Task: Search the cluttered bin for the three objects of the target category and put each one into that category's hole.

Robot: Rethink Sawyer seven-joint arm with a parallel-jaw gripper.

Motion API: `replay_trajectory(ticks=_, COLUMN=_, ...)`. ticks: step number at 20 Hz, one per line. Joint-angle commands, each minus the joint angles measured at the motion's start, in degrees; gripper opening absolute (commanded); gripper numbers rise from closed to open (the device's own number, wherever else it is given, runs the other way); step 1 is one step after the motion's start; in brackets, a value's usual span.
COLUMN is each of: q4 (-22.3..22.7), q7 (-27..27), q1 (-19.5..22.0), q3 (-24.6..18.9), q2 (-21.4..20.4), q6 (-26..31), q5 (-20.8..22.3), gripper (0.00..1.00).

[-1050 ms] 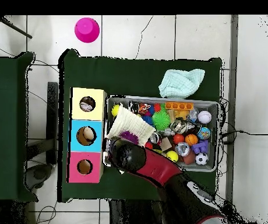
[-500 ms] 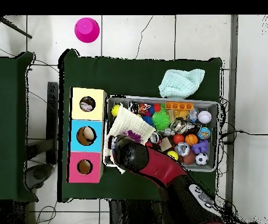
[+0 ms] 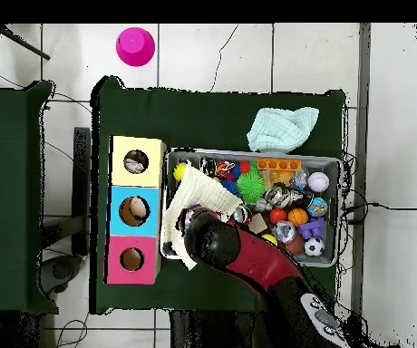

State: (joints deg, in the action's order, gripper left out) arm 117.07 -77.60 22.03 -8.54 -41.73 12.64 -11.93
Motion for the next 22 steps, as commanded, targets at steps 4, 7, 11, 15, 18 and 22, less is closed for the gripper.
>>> replay_trajectory(ticks=4, q4=-6.5, q7=-7.7, q1=0.2, q3=1.2, q2=2.8, q6=6.0, q5=0.9, gripper=1.00)
replay_trajectory(ticks=7, q4=-6.7, q7=-6.9, q1=2.6, q3=-2.3, q2=7.2, q6=2.1, q5=1.0, gripper=1.00)
replay_trajectory(ticks=11, q4=-6.8, q7=-6.9, q1=3.3, q3=-3.7, q2=7.0, q6=4.6, q5=0.2, gripper=1.00)
replay_trajectory(ticks=15, q4=-6.4, q7=-6.9, q1=3.4, q3=-3.6, q2=6.9, q6=4.4, q5=0.6, gripper=1.00)
replay_trajectory(ticks=18, q4=-6.3, q7=-7.0, q1=3.7, q3=-3.9, q2=7.0, q6=4.1, q5=0.6, gripper=0.00)
replay_trajectory(ticks=22, q4=-7.2, q7=-6.6, q1=3.4, q3=-3.9, q2=7.3, q6=5.6, q5=0.6, gripper=0.00)
